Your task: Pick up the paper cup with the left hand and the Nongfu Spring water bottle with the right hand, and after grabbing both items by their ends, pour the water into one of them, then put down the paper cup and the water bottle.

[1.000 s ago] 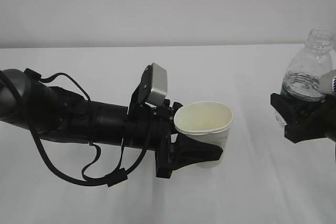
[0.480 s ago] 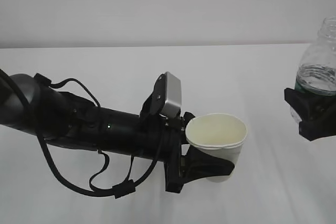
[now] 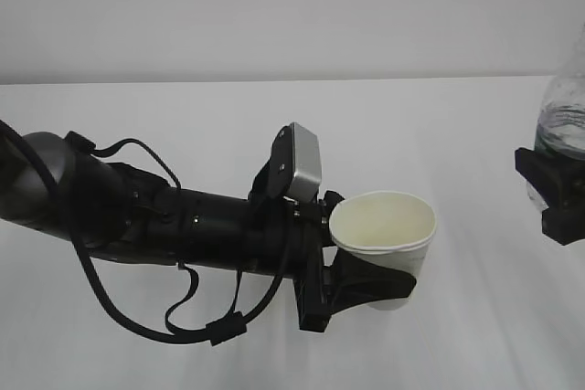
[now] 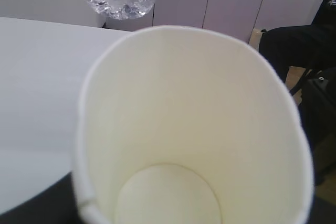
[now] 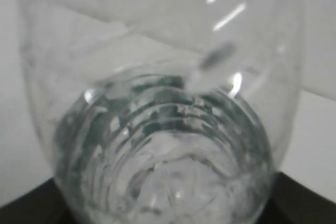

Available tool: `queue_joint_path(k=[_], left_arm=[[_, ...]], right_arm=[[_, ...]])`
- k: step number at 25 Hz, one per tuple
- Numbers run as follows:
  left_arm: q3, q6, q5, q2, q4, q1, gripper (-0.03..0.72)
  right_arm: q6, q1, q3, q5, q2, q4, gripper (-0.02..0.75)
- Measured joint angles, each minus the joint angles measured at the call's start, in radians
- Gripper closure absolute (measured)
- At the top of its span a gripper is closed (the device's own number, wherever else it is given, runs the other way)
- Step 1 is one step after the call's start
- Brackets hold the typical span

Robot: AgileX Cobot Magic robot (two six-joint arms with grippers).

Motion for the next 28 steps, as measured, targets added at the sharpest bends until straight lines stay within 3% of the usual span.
queue_joint_path(k=[10,28], left_arm=[[-0.018,0.029,0.008,0.000,-0.010,-0.033,0.248],[-0.051,0.032,0.033,0.000,0.006,-0.048,0.249]], right_arm=[[0.001,0.000,0.000,0.070,-0.054,-0.011,0.266],[-0.217,0.000,0.000,0.085,-0.054,-0.020,0.267]])
